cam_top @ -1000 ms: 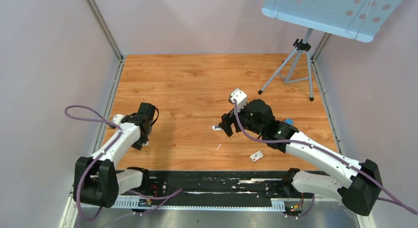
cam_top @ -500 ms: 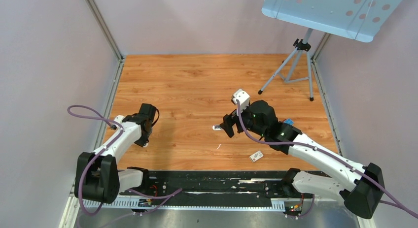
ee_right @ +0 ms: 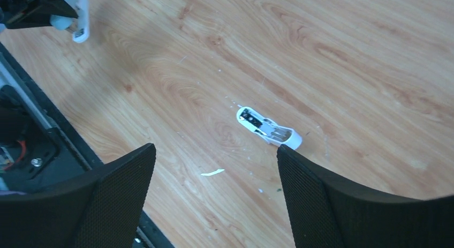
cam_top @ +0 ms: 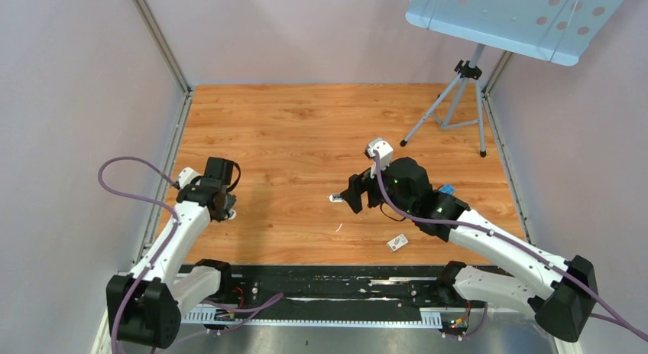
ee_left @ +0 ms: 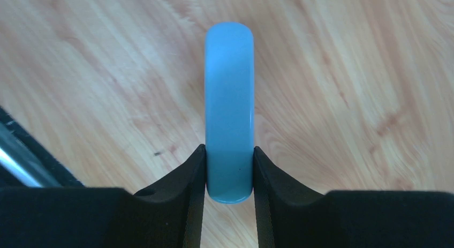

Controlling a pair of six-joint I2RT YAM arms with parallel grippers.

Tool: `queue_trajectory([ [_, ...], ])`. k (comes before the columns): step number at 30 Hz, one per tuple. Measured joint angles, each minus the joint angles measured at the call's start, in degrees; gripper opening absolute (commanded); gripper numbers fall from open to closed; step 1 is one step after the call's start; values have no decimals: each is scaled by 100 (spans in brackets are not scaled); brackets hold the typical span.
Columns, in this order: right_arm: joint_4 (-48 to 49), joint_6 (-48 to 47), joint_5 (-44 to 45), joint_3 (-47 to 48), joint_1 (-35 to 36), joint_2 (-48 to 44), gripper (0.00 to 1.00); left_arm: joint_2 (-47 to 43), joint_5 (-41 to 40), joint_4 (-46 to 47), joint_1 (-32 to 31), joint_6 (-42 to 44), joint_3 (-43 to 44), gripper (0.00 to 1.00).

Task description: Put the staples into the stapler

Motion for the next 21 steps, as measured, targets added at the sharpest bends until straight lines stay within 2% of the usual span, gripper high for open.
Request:
queue_trajectory([
  [4,105,365,-223,0,0,229,73,-437,656,479,2,619,-162,0],
  [12,721,1316,-793,7,90,1217,61,-1613,2315,1410,2,1497,-914,0],
  [21,1602,2085,-793,323,887,2376,58,-2487,4127,2284,-2,1644,-1458,0],
])
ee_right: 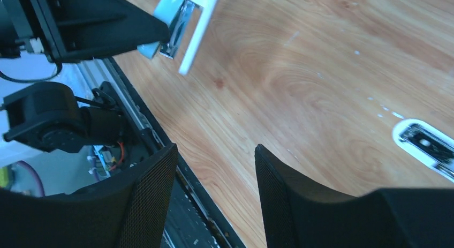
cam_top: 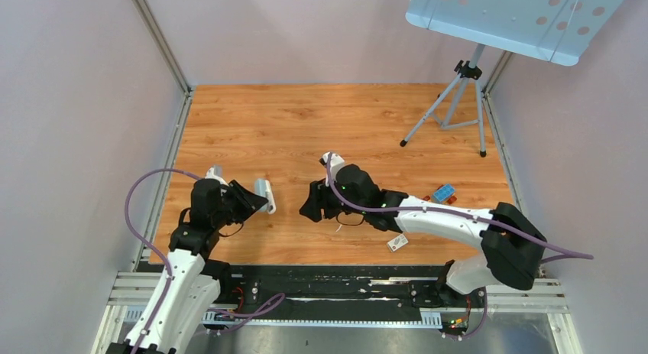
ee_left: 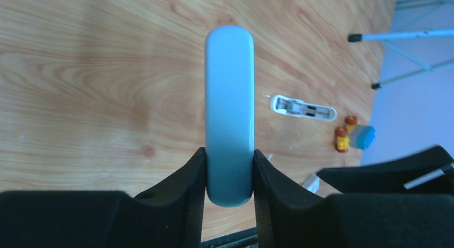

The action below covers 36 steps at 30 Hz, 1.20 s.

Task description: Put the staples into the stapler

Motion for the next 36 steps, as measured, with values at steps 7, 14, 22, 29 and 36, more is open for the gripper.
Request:
queue_trajectory([
  [7,527,498,-66,339,229,673,55,-455,673,345,-131,2,-103,0],
  [14,756,765,-170,586,382,949,52,-575,951,833,-367,-26,-111,0],
  [22,769,857,-101,726,398,1069,45,-540,1008,1215,-555,-55,-175,0],
  [29,664,813,98,796,398,1145,36,-245,1010,1307,-782,-61,-177,0],
  [36,431,717,280,885,433,1207,24,-164,907,1381,-826,-57,-192,0],
])
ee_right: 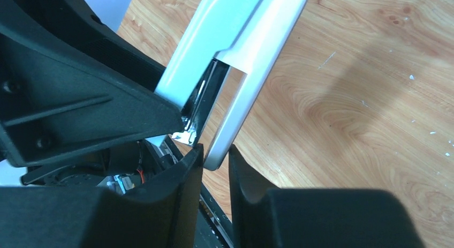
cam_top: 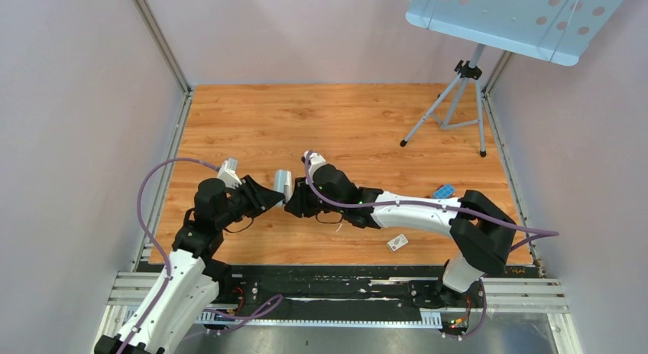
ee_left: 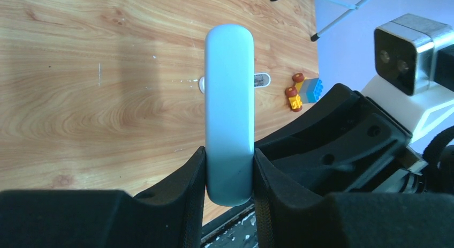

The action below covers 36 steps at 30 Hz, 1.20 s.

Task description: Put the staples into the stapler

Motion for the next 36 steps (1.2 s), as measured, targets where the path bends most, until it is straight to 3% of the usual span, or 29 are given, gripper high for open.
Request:
queue_trajectory([
  [9,-24,-26,170,31,0,116,0,48,-28,20,-7,61,-26,0],
  [36,184,-385,210,-649,-31,116,0,1019,-533,-1351,-92,1069,1060,0],
])
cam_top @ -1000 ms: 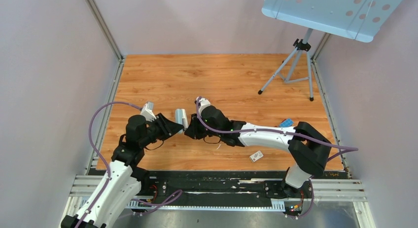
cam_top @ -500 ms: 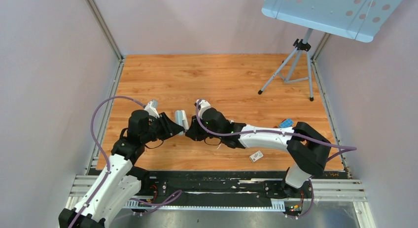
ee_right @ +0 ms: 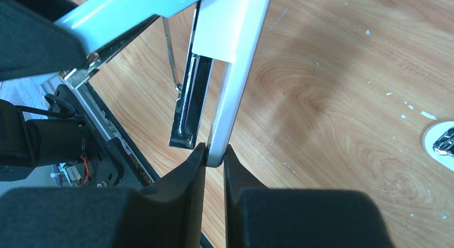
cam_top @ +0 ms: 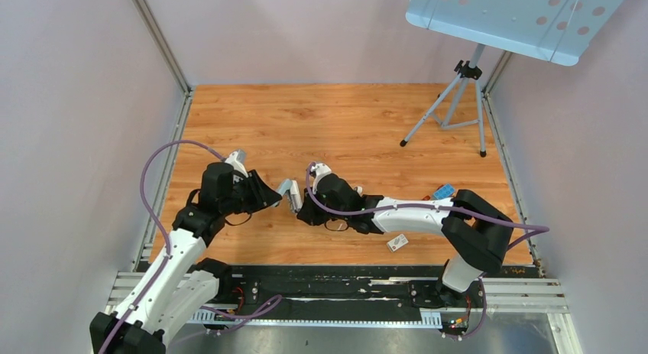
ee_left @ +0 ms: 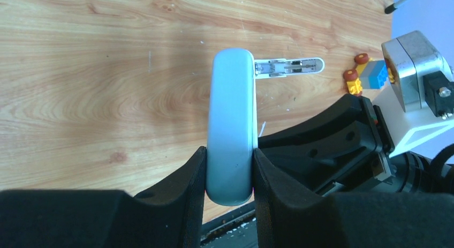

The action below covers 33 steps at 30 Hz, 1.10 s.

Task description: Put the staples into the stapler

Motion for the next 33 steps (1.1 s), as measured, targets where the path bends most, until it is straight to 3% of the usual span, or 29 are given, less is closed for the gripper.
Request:
queue_trajectory([
  [11,-221,-59,-409,-293,0,-9,0,592,-627,271,-4,433,79,0],
  [26,-164,101,-1550,-321,114,-9,0,1408,-1379,1873,15,691,-179,0],
  [28,-164,103,-1589,-321,118,-9,0,1526,-1390,1991,15,708,-179,8],
  [33,-175,188,-1510,-321,116,-9,0,1700,-1325,2013,15,835,-173,44],
])
